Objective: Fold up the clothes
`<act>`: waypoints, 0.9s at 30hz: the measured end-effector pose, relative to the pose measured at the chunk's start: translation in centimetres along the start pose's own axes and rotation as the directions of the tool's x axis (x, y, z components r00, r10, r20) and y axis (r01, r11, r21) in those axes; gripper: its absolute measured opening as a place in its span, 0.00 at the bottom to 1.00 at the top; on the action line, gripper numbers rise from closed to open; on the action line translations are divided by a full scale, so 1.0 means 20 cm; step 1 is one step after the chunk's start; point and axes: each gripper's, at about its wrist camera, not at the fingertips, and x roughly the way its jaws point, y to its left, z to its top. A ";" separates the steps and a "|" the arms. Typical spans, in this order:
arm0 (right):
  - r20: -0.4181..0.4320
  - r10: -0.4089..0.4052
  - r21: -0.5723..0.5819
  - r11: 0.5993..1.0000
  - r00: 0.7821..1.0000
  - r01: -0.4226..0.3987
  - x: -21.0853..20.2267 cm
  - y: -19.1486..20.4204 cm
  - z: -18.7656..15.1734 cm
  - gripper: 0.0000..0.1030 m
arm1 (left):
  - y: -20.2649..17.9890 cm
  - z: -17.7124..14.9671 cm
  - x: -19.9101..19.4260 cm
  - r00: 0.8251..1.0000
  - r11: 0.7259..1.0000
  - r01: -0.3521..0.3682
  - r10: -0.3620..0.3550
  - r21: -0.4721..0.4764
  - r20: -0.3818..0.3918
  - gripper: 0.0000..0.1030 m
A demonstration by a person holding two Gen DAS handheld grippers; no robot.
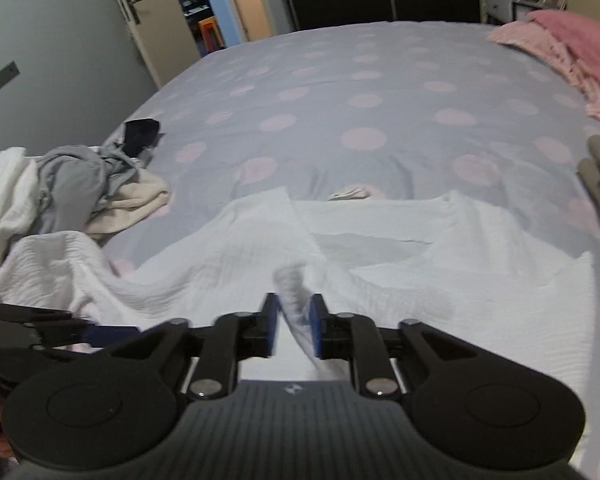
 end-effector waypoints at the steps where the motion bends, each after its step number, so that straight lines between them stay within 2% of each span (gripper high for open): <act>1: 0.005 0.007 -0.001 1.000 1.000 -0.007 -0.02 -0.01 0.00 0.31 | 0.00 0.00 0.00 1.000 1.000 0.009 -0.009 -0.008 0.004 0.38; 6: 0.029 -0.015 0.023 1.000 0.999 0.015 -0.11 -0.12 0.02 0.35 | -0.01 0.03 0.04 0.999 0.999 0.036 -0.035 -0.023 0.023 0.38; 11: 0.044 -0.163 0.127 0.979 0.986 0.157 -0.22 -0.38 0.00 0.36 | -0.10 0.11 0.12 0.998 0.998 0.061 -0.060 -0.018 0.030 0.38; 14: 0.035 -0.250 0.204 0.950 0.968 0.238 -0.30 -0.58 -0.02 0.36 | -0.16 0.14 0.21 0.997 0.997 0.075 -0.075 -0.026 0.007 0.38; 16: 0.020 -0.299 0.217 0.933 0.954 0.287 -0.35 -0.69 -0.06 0.37 | -0.19 0.14 0.28 0.998 0.998 0.066 -0.067 -0.018 -0.011 0.38; 19: -0.018 -0.342 0.164 0.926 0.940 0.340 -0.40 -0.83 -0.16 0.37 | -0.23 0.12 0.35 0.997 0.997 0.074 -0.074 -0.017 -0.035 0.37; 20: -0.032 -0.352 0.125 0.927 0.935 0.353 -0.40 -0.86 -0.20 0.37 | -0.23 0.12 0.37 0.997 0.997 0.075 -0.075 -0.020 -0.036 0.33; 24: -0.112 -0.353 -0.053 0.935 0.929 0.350 -0.39 -0.92 -0.38 0.38 | -0.26 0.10 0.43 0.997 0.997 0.076 -0.077 -0.028 -0.015 0.29; 26: -0.142 -0.353 -0.129 0.933 0.925 0.337 -0.36 -0.92 -0.46 0.38 | -0.27 0.11 0.43 0.996 0.996 0.086 -0.086 -0.028 -0.001 0.16; 27: -0.147 -0.352 -0.152 0.932 0.925 0.330 -0.35 -0.92 -0.48 0.38 | -0.27 0.11 0.42 0.996 0.995 0.093 -0.093 -0.029 0.006 0.14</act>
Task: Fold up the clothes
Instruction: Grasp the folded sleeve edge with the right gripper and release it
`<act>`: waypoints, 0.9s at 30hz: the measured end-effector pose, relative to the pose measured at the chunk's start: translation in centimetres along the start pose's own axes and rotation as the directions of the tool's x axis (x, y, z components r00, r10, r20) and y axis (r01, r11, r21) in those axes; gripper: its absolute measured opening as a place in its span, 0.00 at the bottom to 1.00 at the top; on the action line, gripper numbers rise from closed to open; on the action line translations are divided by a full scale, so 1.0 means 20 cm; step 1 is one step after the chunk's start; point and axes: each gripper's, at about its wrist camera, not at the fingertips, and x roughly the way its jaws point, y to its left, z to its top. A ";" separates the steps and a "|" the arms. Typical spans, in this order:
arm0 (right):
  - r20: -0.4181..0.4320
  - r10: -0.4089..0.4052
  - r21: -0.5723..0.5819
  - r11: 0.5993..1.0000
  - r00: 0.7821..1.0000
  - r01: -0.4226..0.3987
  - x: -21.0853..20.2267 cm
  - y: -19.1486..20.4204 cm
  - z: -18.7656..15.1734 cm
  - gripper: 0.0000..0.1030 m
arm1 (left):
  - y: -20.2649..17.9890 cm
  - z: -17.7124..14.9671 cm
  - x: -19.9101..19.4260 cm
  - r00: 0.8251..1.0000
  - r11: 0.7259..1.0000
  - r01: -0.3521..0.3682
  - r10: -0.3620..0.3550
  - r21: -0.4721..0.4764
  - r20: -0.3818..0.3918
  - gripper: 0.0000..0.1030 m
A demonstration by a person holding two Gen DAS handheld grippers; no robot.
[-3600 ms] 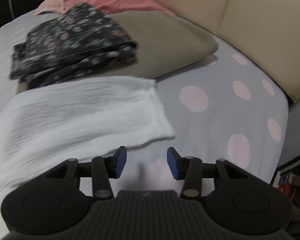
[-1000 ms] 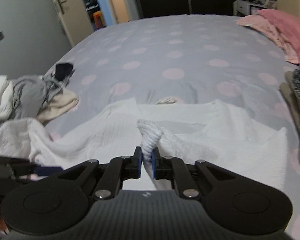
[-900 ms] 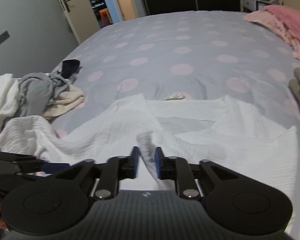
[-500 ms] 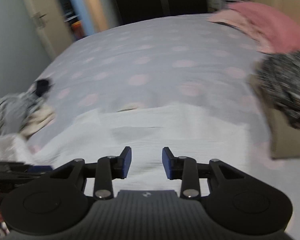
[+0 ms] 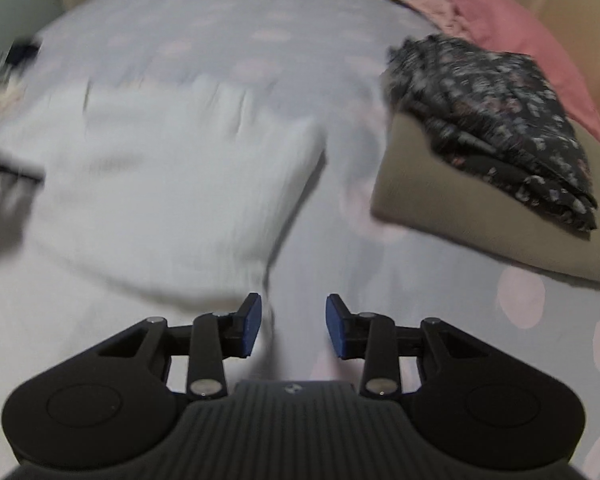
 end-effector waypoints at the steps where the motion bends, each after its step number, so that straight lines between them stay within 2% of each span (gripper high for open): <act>1: -0.004 0.005 -0.020 1.000 1.000 -0.005 0.02 0.01 -0.01 0.38 | -0.01 0.00 0.00 1.000 1.000 -0.001 0.001 0.002 0.007 0.10; 2: -0.003 0.011 -0.035 0.999 1.000 -0.011 0.03 0.02 -0.02 0.38 | -0.01 0.00 -0.01 1.000 1.000 -0.003 0.003 0.004 0.018 0.07; 7: 0.009 0.021 -0.113 0.993 1.000 -0.020 0.09 0.11 0.01 0.35 | -0.03 0.04 -0.11 0.995 1.000 -0.018 0.019 -0.012 0.100 0.05; 8: 0.012 0.018 -0.130 0.991 1.000 -0.017 0.10 0.12 0.02 0.24 | -0.03 0.05 -0.13 0.993 0.999 -0.032 0.033 -0.014 0.114 0.04; 9: 0.019 0.017 -0.143 0.990 1.000 -0.014 0.09 0.14 0.03 0.06 | -0.03 0.06 -0.15 0.991 0.999 -0.046 0.047 -0.016 0.123 0.04; 13: -0.007 0.006 -0.151 0.989 1.000 -0.007 0.09 0.12 0.04 0.06 | 0.00 0.06 -0.13 0.992 0.994 -0.106 0.106 -0.001 0.075 0.04; 17: -0.038 -0.025 -0.169 0.985 0.999 0.018 0.13 0.10 0.00 0.06 | 0.04 0.02 -0.01 0.992 0.993 -0.122 0.121 0.009 0.020 0.04; 20: -0.049 -0.004 -0.147 0.989 0.999 -0.004 0.12 0.09 0.01 0.07 | 0.02 0.00 -0.01 0.991 0.991 -0.131 0.130 0.035 0.034 0.06; 25: -0.088 0.022 -0.172 0.984 0.996 -0.037 0.09 0.10 0.00 0.14 | 0.04 0.00 -0.10 0.991 0.991 -0.131 0.129 0.038 0.039 0.22; 27: -0.074 0.022 -0.155 0.987 0.997 -0.033 0.05 0.09 0.01 0.24 | 0.05 -0.01 -0.15 0.989 0.988 -0.144 0.142 0.052 0.051 0.25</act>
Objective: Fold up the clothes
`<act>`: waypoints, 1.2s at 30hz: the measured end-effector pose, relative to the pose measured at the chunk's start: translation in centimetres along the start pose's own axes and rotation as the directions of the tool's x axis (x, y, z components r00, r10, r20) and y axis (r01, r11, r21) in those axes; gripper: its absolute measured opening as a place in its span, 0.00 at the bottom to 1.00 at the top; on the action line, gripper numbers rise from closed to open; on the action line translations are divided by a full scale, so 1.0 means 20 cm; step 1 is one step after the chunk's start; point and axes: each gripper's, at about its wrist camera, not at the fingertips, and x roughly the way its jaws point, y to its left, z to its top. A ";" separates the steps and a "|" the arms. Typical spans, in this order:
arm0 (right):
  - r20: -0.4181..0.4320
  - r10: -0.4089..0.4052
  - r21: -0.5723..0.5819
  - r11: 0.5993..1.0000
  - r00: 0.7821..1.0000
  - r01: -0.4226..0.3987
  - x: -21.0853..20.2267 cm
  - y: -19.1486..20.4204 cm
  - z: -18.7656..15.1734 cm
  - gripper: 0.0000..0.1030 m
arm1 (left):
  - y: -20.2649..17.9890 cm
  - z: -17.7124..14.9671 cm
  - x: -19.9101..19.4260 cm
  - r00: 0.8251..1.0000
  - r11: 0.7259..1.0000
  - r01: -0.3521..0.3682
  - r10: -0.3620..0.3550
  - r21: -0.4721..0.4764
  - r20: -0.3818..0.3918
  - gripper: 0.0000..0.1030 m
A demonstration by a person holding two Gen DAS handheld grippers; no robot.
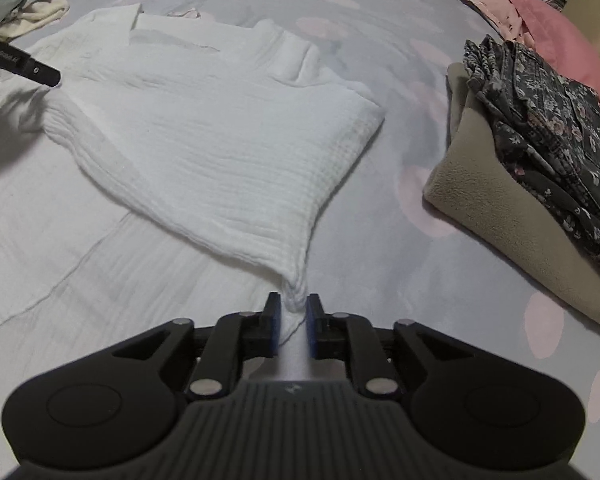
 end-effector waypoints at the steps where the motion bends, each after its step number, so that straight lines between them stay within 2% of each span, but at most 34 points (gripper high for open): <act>1: 0.009 -0.003 0.011 1.000 1.000 0.002 -0.02 0.00 0.00 0.26 | 0.01 0.00 -0.03 1.000 1.000 -0.004 0.004 0.007 0.006 0.25; 3: 0.022 -0.008 0.045 0.999 1.000 0.007 -0.06 -0.01 0.02 0.32 | 0.03 -0.01 -0.09 1.000 1.000 -0.011 0.010 0.021 0.019 0.26; 10: 0.042 -0.025 0.138 0.990 0.999 0.019 -0.17 0.04 0.07 0.33 | 0.16 -0.10 -0.33 0.995 0.998 -0.058 0.056 0.034 0.077 0.28; 16: 0.084 -0.003 0.184 0.983 0.996 -0.013 -0.27 0.11 0.08 0.43 | 0.30 -0.21 -0.52 0.986 0.992 -0.124 0.119 0.038 0.118 0.28; 23: 0.166 -0.025 0.277 0.961 0.986 -0.023 -0.41 0.13 0.11 0.44 | 0.46 -0.33 -0.68 0.971 0.979 -0.200 0.193 0.041 0.143 0.28; 26: 0.178 -0.016 0.355 0.934 0.984 -0.050 -0.44 0.12 0.12 0.52 | 0.55 -0.37 -0.77 0.966 0.977 -0.213 0.210 0.005 0.154 0.28; 28: 0.175 -0.017 0.397 0.916 0.984 -0.055 -0.45 0.13 0.13 0.53 | 0.62 -0.40 -0.82 0.962 0.975 -0.222 0.224 -0.031 0.158 0.29; 31: 0.184 -0.027 0.425 0.903 0.982 -0.055 -0.45 0.18 0.14 0.55 | 0.74 -0.44 -0.87 0.953 0.965 -0.245 0.257 -0.088 0.159 0.40; 33: 0.196 -0.030 0.457 0.887 0.980 -0.064 -0.45 0.22 0.14 0.57 | 0.81 -0.45 -0.89 0.945 0.956 -0.265 0.283 -0.125 0.161 0.41; 36: 0.191 0.022 0.484 0.868 0.981 -0.114 -0.41 0.30 0.15 0.58 | 0.90 -0.47 -0.86 0.938 0.940 -0.294 0.318 -0.174 0.135 0.42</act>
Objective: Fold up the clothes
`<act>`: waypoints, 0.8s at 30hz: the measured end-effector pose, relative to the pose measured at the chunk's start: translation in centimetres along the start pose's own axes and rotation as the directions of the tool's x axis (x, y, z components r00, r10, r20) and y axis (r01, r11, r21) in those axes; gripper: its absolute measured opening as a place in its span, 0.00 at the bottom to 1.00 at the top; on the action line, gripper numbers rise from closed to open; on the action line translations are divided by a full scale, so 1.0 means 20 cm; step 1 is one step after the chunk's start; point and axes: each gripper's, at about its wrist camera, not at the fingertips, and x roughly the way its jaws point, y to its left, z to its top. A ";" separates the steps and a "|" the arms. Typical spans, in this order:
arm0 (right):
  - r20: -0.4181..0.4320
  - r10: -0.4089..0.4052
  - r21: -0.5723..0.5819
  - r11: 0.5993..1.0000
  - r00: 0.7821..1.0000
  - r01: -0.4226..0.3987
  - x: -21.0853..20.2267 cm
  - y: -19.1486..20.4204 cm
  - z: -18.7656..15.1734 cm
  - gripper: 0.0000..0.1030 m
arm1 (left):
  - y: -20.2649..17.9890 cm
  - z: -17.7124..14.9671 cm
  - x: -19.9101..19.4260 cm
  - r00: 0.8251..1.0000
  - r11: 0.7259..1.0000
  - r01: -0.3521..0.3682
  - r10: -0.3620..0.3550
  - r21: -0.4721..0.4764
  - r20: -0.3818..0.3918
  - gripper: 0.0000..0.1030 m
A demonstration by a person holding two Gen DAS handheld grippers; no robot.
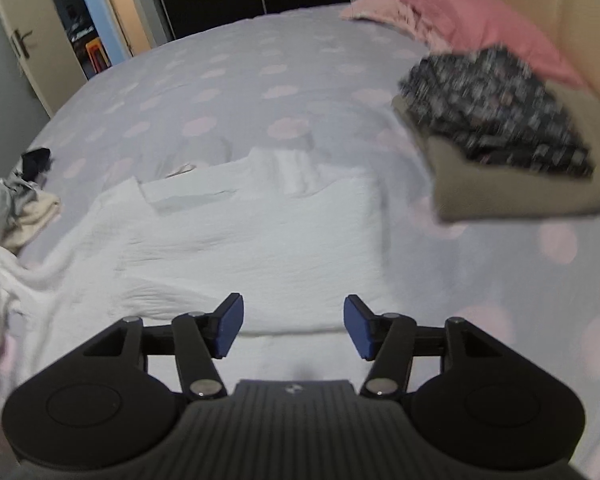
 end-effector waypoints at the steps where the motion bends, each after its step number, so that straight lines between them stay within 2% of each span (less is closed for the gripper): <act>1: -0.014 0.016 0.003 1.000 1.000 -0.016 0.02 0.03 -0.01 0.58 | 0.02 0.00 0.02 1.000 1.000 -0.011 0.010 -0.011 -0.011 0.42; 4: -0.042 0.036 -0.066 0.997 0.998 -0.038 0.06 0.12 -0.05 0.59 | 0.04 -0.01 0.08 0.999 1.000 -0.026 0.026 -0.012 -0.035 0.43; 7: -0.036 0.032 -0.141 0.989 0.999 -0.036 0.06 0.17 -0.05 0.59 | 0.03 -0.02 0.14 0.997 0.998 -0.058 0.059 0.010 -0.051 0.46; 10: -0.042 0.033 -0.147 0.988 0.999 -0.039 0.08 0.17 -0.04 0.60 | 0.05 -0.02 0.21 0.993 0.996 -0.091 0.092 0.013 -0.068 0.44; 12: -0.059 0.034 -0.140 0.989 0.998 -0.042 0.11 0.16 -0.04 0.60 | 0.06 -0.01 0.24 0.992 0.994 -0.107 0.108 0.014 -0.062 0.33; 14: -0.074 0.030 -0.139 0.989 0.997 -0.041 0.14 0.16 -0.03 0.60 | 0.08 0.01 0.25 0.991 0.993 -0.119 0.119 0.005 -0.055 0.09; 16: -0.080 0.028 -0.143 0.989 0.996 -0.039 0.16 0.17 -0.03 0.60 | 0.09 0.04 0.22 0.995 0.995 -0.094 0.094 -0.026 -0.028 0.02; 18: -0.083 0.025 -0.148 0.988 0.996 -0.037 0.16 0.17 -0.02 0.60 | 0.06 0.07 0.16 0.998 0.998 -0.056 0.057 -0.032 0.026 0.01; 21: -0.087 0.019 -0.146 0.989 0.996 -0.031 0.17 0.17 0.00 0.60 | -0.02 0.12 0.04 0.994 1.000 0.012 -0.013 0.008 0.105 0.00; 24: -0.090 0.005 -0.137 0.990 0.996 -0.017 0.16 0.17 0.02 0.60 | -0.10 0.18 -0.08 0.985 0.996 0.074 -0.082 0.058 0.151 0.00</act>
